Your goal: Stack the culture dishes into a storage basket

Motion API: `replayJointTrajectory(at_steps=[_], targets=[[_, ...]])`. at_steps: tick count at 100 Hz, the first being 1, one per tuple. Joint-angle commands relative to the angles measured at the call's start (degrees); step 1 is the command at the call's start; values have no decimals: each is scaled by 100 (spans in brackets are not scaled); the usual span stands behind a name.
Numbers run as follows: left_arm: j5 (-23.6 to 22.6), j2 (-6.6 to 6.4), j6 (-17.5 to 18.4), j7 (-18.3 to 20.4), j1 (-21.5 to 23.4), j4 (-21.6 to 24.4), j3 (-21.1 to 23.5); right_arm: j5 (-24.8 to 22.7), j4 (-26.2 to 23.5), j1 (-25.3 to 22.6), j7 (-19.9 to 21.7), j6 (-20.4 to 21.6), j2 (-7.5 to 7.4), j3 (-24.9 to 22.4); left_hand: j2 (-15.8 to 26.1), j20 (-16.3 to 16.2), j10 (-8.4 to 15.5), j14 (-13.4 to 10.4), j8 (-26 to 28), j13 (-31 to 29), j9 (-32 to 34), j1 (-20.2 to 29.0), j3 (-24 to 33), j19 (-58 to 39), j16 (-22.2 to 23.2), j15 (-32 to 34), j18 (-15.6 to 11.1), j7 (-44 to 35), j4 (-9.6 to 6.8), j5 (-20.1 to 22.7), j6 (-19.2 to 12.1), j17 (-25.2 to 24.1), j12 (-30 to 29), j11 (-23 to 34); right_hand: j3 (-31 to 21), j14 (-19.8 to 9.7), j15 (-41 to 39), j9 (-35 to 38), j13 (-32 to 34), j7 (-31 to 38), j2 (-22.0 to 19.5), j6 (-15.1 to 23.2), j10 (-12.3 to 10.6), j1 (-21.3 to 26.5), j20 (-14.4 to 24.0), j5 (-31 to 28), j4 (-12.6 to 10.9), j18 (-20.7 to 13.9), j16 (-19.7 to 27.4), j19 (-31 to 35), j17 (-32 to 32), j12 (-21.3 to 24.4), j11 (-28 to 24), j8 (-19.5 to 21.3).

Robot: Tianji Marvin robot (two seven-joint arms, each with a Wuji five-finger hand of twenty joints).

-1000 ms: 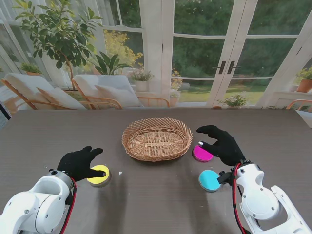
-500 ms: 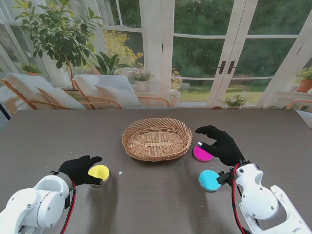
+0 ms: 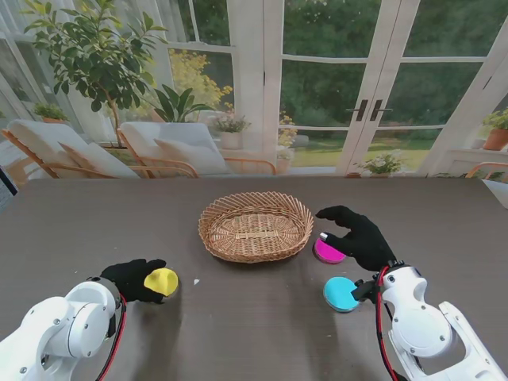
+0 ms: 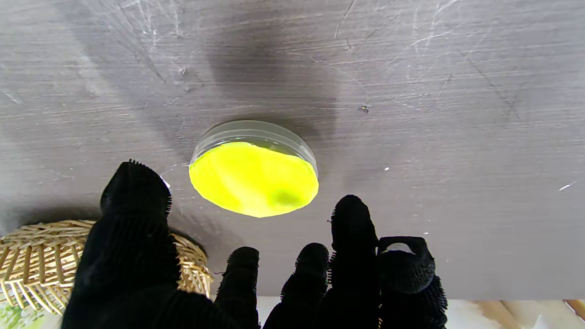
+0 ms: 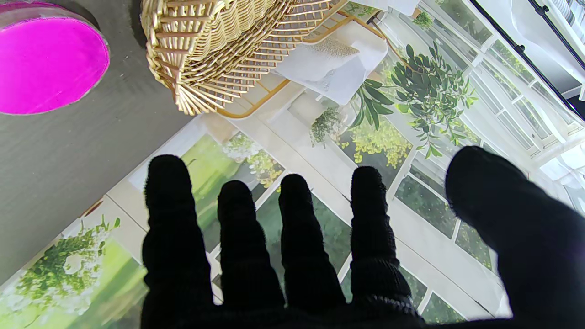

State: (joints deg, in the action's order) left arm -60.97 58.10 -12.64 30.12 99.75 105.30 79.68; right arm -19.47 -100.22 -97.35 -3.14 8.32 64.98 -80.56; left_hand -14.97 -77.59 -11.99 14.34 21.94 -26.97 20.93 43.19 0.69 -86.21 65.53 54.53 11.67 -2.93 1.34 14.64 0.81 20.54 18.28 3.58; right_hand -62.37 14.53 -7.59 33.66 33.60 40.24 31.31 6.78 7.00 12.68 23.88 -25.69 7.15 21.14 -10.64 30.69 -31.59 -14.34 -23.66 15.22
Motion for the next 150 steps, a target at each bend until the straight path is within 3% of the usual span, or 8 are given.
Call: replayJointTrajectory(at_steps=[1, 23, 124, 150], targets=[[55, -2, -39, 136, -45, -73, -20, 0, 2, -18, 88, 9, 8, 23, -173, -88, -62, -1, 0, -203, -244, -12, -51, -337, -32, 120, 38, 120, -105, -201, -67, 65, 30, -57, 255, 26, -33, 1, 71, -28, 45, 209, 73, -83, 247, -95, -118, -48, -41, -179, 1485, 8, 47, -43], [174, -27, -85, 215, -281, -322, -138, -2, 17, -10, 92, 25, 6, 29, -145, -88, -184, -16, -48, -273, -249, -34, -53, -360, -53, 128, 70, 199, -110, -331, -89, 100, 27, -56, 252, 37, -52, -2, 89, -29, 63, 215, 75, -79, 286, -95, -114, -34, -56, -155, 1476, 7, 46, -43], [468, -116, 5, 430, -1152, -1240, -732, 7, 52, 15, 147, -14, -3, 35, -96, 2, -272, -62, -207, -375, -497, -150, -75, -427, -134, 117, 75, 312, -120, -541, 6, 223, -13, -118, 243, 45, -83, -40, 116, -35, 122, 220, 92, -58, 411, -85, -100, -19, -106, -109, 1470, 12, 54, -43], [458, -131, 34, 474, -1254, -1362, -869, -13, 53, 13, 163, -22, -9, 33, -153, 28, -322, -169, -239, -439, -479, -165, -65, -483, -122, 191, 39, 308, -125, -570, 99, 308, 17, -85, 241, 45, -76, -53, 106, -35, 167, 210, 100, -44, 426, -73, -92, -19, -110, -129, 1494, 14, 58, -43]])
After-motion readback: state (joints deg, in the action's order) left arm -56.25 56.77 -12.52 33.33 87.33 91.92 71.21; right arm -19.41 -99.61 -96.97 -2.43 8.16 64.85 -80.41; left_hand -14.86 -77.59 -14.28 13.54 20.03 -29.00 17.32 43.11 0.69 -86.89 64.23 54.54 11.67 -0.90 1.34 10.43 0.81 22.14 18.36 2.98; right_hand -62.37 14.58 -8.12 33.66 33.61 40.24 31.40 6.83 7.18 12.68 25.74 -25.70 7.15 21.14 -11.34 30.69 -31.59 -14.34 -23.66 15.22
